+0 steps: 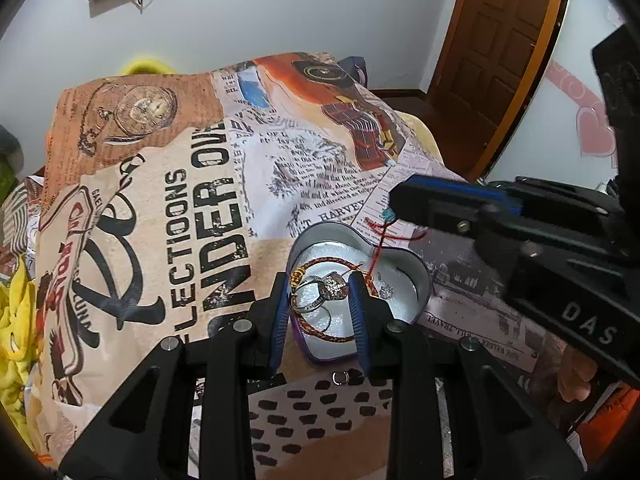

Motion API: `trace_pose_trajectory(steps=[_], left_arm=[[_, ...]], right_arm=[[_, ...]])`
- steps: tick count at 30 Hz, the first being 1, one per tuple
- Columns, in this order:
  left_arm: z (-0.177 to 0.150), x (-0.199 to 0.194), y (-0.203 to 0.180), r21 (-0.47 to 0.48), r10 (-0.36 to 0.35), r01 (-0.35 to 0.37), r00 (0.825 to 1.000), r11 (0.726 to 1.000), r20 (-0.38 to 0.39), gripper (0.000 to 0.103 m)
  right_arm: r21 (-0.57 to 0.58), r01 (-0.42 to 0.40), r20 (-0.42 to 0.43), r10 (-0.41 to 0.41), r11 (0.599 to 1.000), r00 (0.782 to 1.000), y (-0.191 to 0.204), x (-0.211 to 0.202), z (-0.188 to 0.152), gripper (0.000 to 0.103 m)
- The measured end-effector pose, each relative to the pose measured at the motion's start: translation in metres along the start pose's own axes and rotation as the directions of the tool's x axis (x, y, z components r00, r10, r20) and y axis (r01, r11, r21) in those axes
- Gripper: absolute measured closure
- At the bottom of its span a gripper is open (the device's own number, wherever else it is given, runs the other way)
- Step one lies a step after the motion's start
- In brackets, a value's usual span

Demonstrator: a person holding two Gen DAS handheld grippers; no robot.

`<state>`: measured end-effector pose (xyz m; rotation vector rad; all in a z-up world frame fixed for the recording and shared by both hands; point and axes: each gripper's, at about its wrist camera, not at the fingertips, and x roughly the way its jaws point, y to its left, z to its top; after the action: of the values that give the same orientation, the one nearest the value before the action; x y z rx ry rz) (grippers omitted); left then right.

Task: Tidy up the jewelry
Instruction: 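Lower the ring into the tin with left tool while right tool lowers the bracelet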

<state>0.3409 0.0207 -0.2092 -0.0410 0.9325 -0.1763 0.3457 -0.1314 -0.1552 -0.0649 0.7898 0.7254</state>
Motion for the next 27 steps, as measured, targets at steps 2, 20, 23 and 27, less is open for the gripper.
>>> trace_pose_trajectory(steps=[2,20,23,27], left_arm=[[0.0,0.003,-0.001,0.004,-0.001,0.002,1.0,1.0,-0.006,0.075],[0.0,-0.003,0.001,0.0,-0.003,0.003,1.0,1.0,0.004,0.075],[-0.003,-0.01,0.003,0.004,0.005,-0.005,1.0,1.0,0.011,0.075],[-0.006,-0.021,0.006,0.0,0.021,-0.021,0.999,1.0,0.028,0.074]], right_arm=[[0.006,-0.018,-0.023,0.018,1.0,1.0,-0.003,0.005,-0.001,0.096],[0.016,-0.044,-0.107,0.045,0.999,0.993,-0.007,0.023,-0.006,0.096],[0.012,-0.046,-0.113,0.047,0.999,0.992,-0.005,0.023,-0.006,0.096],[0.01,-0.034,-0.135,0.035,0.999,0.99,-0.004,0.026,-0.007,0.096]])
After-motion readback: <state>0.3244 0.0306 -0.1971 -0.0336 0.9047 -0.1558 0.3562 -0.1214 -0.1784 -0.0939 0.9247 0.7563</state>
